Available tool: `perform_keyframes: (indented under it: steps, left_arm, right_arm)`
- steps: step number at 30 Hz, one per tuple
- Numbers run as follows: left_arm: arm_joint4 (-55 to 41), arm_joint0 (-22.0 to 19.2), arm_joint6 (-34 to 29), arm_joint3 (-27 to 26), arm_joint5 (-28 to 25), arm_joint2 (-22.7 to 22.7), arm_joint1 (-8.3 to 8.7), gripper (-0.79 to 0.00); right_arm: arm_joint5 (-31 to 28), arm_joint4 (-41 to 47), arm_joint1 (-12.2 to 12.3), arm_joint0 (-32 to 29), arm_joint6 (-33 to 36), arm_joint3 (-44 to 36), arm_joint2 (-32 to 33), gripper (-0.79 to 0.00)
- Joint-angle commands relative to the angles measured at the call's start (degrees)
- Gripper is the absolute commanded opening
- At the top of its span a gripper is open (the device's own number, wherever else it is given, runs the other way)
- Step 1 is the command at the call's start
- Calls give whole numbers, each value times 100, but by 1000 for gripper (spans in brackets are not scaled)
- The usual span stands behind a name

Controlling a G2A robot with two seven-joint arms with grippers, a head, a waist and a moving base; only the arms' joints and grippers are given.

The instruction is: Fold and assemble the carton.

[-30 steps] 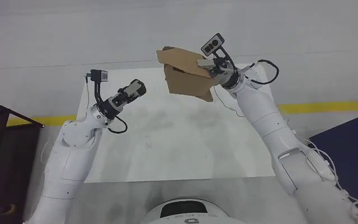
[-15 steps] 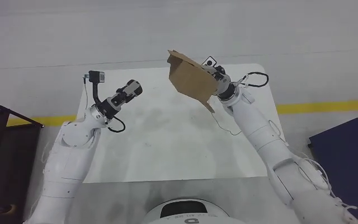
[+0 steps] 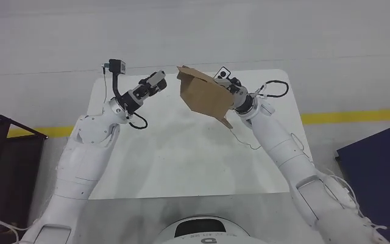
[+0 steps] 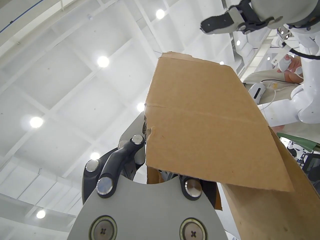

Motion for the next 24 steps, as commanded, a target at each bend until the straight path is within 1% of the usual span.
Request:
perform_keyframes:
  steps: [1,7,14,18,24]
  left_arm:
    - [-14,-136,2,59,-7,142,-35,0]
    - [57,-360,-96,57,-51,521,-125,0]
    - [86,-404,-177,-16,36,856,-203,0]
    - [157,-385,-147,-59,83,908,-221,0]
    - [308,-322,-100,-215,199,774,-202,0]
  right_arm:
    - [22,-14,2,-28,13,-14,30,-785]
    - [44,-55,13,-132,-23,-33,158,-785]
    - [87,-77,-5,-192,-10,-58,224,-785]
    - [92,-97,-27,-208,30,-114,225,-785]
    - [80,-205,-37,-277,55,-188,250,-785]
